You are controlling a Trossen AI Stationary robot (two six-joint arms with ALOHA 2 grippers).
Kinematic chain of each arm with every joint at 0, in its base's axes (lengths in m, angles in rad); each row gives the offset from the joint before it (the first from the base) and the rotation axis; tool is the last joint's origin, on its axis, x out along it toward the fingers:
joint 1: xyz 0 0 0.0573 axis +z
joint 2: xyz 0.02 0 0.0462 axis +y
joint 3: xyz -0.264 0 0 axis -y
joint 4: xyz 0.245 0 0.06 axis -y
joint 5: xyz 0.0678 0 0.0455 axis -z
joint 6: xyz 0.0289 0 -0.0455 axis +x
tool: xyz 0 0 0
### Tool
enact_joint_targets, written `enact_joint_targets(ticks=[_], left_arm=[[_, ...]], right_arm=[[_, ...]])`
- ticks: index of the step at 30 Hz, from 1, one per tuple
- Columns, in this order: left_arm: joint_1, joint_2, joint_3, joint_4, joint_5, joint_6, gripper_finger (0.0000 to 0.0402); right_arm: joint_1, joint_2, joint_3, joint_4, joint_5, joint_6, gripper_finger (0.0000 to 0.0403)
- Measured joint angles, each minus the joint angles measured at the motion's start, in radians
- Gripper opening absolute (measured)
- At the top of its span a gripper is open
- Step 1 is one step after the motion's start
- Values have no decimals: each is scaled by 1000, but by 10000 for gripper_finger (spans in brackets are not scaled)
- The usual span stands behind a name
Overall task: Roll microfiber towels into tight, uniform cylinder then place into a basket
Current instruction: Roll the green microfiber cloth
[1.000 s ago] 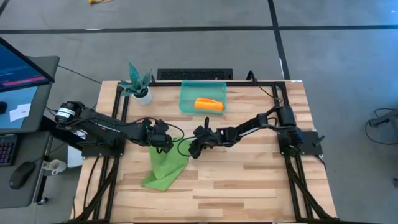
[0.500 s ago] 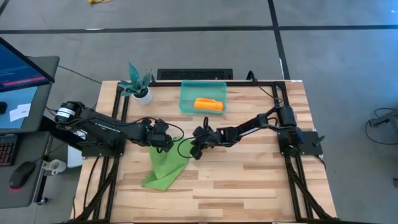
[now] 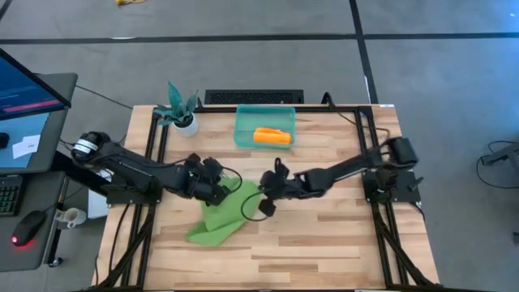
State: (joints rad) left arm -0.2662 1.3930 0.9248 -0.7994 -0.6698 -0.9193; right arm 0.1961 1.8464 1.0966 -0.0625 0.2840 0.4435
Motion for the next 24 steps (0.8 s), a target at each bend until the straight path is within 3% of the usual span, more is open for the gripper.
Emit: enact_joint_targets(ticks=[6,12,15,24], left_arm=[[-113,0,83,-3,-111,-5,0],[-224,0,153,12,-254,33,0],[-264,0,192,11,-302,72,0],[-310,0,342,2,-307,294,0]], right_arm=[[115,-173,0,-138,219,0,5],[224,-313,0,-189,319,-11,3],[266,-371,0,-236,347,-11,3],[358,-549,1,-259,351,-54,6]])
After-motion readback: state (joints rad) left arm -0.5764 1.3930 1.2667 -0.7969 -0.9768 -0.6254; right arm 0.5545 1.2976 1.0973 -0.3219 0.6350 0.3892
